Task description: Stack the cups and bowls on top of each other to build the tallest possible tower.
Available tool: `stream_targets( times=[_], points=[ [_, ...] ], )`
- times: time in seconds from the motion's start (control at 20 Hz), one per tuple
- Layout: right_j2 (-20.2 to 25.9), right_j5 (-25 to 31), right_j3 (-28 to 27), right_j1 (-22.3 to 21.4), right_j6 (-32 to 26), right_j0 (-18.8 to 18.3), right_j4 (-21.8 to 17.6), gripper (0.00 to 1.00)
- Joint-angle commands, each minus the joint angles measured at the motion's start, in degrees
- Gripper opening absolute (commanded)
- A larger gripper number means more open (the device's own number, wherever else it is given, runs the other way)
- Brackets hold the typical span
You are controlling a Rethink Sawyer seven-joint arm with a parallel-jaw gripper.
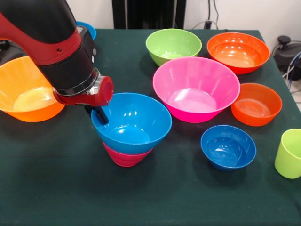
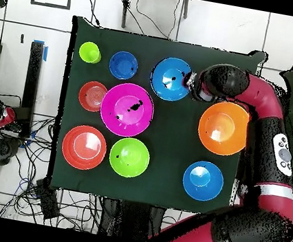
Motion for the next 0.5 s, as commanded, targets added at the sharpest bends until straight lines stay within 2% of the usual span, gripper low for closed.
stream_targets(
  times=[0.05, 0.5],
  points=[
    [-5.8, 5.2, -2.5, 0.1, -13.2, 3.1, -6.1, 0.00],
    [-6.5, 4.7, -1.3, -0.6, -14.2, 3.0, -6.0, 0.00]
  ],
)
